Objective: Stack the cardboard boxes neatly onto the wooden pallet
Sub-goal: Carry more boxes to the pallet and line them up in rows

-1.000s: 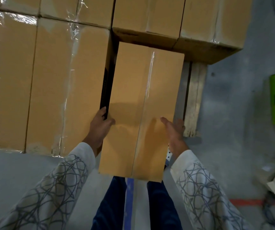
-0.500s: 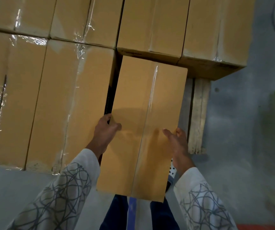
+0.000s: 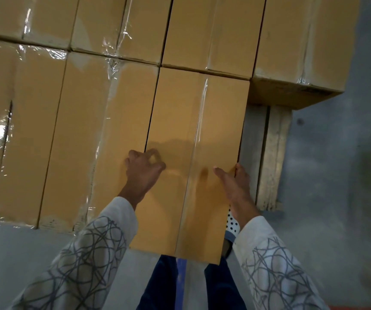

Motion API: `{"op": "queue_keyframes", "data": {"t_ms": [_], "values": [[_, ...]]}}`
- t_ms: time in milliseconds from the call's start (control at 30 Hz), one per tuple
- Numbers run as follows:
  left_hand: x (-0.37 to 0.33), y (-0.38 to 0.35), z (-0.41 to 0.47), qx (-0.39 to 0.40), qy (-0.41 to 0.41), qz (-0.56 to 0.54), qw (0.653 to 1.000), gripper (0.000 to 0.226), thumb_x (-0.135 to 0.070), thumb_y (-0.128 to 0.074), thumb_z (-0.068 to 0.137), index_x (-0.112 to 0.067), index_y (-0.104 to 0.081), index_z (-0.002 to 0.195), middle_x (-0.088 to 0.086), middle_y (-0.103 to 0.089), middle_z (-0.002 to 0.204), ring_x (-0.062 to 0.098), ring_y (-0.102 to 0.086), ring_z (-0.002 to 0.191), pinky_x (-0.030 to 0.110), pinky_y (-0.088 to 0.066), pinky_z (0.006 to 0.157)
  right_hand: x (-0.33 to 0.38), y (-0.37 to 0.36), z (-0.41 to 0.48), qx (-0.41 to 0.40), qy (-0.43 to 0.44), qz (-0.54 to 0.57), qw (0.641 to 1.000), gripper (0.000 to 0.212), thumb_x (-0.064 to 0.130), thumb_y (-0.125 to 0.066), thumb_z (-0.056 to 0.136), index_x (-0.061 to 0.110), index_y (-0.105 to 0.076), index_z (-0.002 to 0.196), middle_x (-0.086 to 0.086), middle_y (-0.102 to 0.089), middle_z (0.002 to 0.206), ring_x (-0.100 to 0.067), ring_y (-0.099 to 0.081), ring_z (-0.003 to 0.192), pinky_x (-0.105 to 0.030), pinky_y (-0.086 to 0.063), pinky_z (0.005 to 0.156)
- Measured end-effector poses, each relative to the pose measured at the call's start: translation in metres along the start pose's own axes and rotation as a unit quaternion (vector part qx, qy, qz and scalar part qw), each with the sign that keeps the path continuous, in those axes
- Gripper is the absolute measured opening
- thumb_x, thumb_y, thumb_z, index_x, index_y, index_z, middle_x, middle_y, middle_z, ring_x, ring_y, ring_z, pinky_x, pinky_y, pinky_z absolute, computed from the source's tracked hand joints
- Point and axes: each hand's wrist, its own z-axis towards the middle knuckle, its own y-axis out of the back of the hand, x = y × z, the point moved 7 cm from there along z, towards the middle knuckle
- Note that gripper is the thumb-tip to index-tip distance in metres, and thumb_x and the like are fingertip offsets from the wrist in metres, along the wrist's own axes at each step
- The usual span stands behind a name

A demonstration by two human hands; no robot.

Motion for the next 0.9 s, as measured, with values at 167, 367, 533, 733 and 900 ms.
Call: {"op": "queue_keyframes", "data": {"t_ms": [167, 367, 533, 733, 900], "values": [[0.041, -0.001, -0.029, -0.073, 0.064, -0.100, 0.990, 0.051, -0.032, -0.065, 0.075, -0.028, -0.069, 0.125, 0.001, -0.066, 0.110, 0.029, -0.061, 0.108, 0.044, -0.052, 0.095, -0.005, -0.001, -0.002, 0.005, 0.027, -0.091, 0.996, 0.102, 0.042, -0.075, 0.092, 0.028, -0.007, 0.166, -0.002, -0.017, 0.169, -0.030, -0.032, 0.150, -0.050, -0.038, 0.118], [0.139, -0.037, -0.123, -0.164, 0.319, -0.367, 0.858, 0.022, 0.001, -0.056, 0.091, -0.013, -0.068, 0.103, 0.009, -0.068, 0.096, 0.024, -0.059, 0.082, 0.029, -0.044, 0.068, -0.013, -0.003, -0.019, -0.044, 0.012, -0.170, 0.984, 0.104, 0.041, -0.073, 0.092, 0.023, -0.004, 0.166, -0.005, -0.008, 0.172, -0.033, -0.025, 0.154, -0.053, -0.034, 0.119], [0.184, -0.057, -0.171, -0.179, 0.434, -0.437, 0.767, 0.012, -0.001, -0.054, 0.096, -0.002, -0.067, 0.095, 0.012, -0.063, 0.089, 0.023, -0.057, 0.074, 0.034, -0.048, 0.067, -0.046, -0.005, -0.041, -0.051, -0.018, -0.176, 0.983, 0.097, 0.036, -0.072, 0.094, 0.017, -0.010, 0.166, -0.010, -0.016, 0.170, -0.032, -0.028, 0.152, -0.048, -0.034, 0.117], [0.185, -0.068, -0.175, -0.124, 0.461, -0.522, 0.707, 0.014, -0.004, -0.053, 0.095, -0.006, -0.062, 0.084, 0.011, -0.064, 0.096, 0.027, -0.061, 0.095, 0.037, -0.053, 0.085, -0.096, -0.004, -0.073, -0.014, -0.050, -0.157, 0.986, 0.104, 0.044, -0.076, 0.085, 0.030, -0.012, 0.165, -0.002, -0.026, 0.167, -0.033, -0.038, 0.146, -0.053, -0.038, 0.118], [0.193, -0.068, -0.173, -0.114, 0.463, -0.536, 0.697, 0.017, 0.000, -0.050, 0.092, -0.009, -0.065, 0.091, 0.010, -0.065, 0.102, 0.025, -0.062, 0.099, 0.033, -0.052, 0.076, -0.108, -0.008, -0.071, 0.006, -0.046, -0.168, 0.985, 0.110, 0.052, -0.077, 0.077, 0.035, -0.012, 0.164, -0.002, -0.033, 0.165, -0.033, -0.044, 0.143, -0.057, -0.041, 0.115]]}}
